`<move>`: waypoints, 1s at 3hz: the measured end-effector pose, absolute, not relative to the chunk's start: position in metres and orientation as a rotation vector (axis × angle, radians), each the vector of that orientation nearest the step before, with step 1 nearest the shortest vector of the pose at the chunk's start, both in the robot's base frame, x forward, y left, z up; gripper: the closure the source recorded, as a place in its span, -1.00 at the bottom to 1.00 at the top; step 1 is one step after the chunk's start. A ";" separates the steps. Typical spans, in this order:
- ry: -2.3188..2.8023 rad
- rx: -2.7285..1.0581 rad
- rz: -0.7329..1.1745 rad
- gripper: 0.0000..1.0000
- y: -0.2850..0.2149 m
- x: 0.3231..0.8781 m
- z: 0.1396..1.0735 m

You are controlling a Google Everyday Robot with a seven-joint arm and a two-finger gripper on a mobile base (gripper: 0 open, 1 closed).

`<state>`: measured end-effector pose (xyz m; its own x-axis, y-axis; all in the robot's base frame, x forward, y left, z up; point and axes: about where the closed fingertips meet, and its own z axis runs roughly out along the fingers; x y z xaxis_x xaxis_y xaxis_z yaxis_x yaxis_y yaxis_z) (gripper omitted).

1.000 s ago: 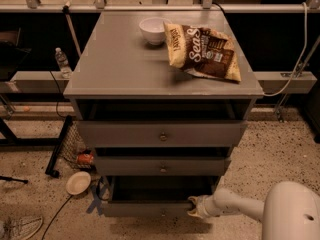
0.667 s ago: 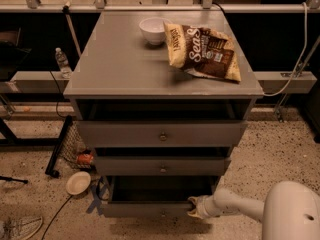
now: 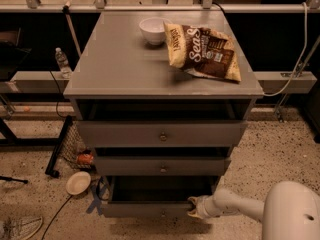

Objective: Open bottom drawer

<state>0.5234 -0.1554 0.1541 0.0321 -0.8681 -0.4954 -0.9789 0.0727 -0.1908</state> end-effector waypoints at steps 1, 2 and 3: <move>1.867 -1.826 0.297 1.00 -0.155 0.523 0.154; 1.867 -1.826 0.297 1.00 -0.155 0.523 0.155; 1.867 -1.826 0.297 1.00 -0.155 0.523 0.155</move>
Offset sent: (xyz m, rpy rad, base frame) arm -0.1442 0.0088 -0.0438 0.0164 -0.0016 -0.0216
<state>0.5232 -0.1553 0.1547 0.0320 -0.8681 -0.4954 -0.9789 0.0728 -0.1908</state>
